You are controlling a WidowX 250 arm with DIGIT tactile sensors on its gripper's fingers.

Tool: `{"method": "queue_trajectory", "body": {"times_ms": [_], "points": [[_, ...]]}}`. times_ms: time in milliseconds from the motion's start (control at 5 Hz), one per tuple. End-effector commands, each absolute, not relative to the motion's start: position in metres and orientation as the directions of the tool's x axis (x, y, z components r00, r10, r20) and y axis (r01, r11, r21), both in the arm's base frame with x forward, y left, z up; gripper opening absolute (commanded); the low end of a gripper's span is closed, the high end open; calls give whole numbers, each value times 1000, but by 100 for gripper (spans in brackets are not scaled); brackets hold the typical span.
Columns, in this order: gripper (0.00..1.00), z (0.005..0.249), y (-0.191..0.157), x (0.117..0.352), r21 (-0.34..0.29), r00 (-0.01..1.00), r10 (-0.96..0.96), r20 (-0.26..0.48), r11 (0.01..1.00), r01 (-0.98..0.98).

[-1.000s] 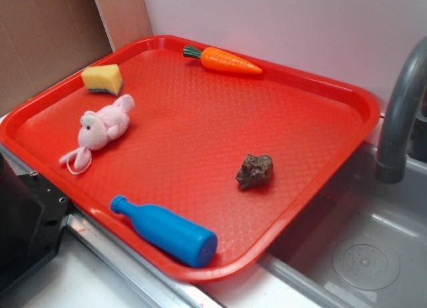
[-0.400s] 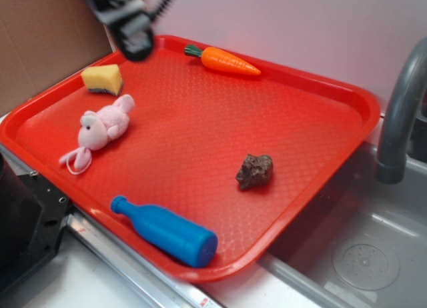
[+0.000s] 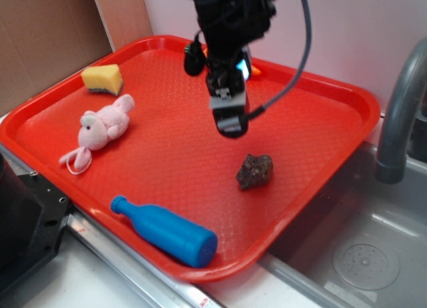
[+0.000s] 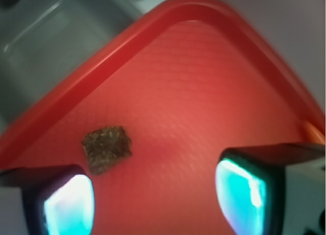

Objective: Grab the rock.

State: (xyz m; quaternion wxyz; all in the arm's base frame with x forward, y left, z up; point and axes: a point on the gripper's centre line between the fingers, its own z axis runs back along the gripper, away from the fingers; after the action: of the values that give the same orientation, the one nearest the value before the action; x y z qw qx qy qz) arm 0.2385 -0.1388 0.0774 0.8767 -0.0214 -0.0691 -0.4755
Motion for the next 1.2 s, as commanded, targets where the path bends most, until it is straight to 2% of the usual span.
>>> {"method": "queue_trajectory", "body": {"times_ms": [0, 200, 400, 600, 800, 1000], "points": [[100, 54, -158, 210, -63, 90, -985, 149, 82, 995], [100, 50, -160, 203, -66, -24, -989, 148, -34, 997], [100, 36, -168, 207, -81, -17, -994, 104, -26, 996], [74, 22, -172, 208, -120, -15, -999, 39, -19, 993], [0, 20, -169, 207, -134, 11, -1000, 26, 7, 991], [0, 41, -160, 203, -115, 59, -998, 26, 56, 992]]}}
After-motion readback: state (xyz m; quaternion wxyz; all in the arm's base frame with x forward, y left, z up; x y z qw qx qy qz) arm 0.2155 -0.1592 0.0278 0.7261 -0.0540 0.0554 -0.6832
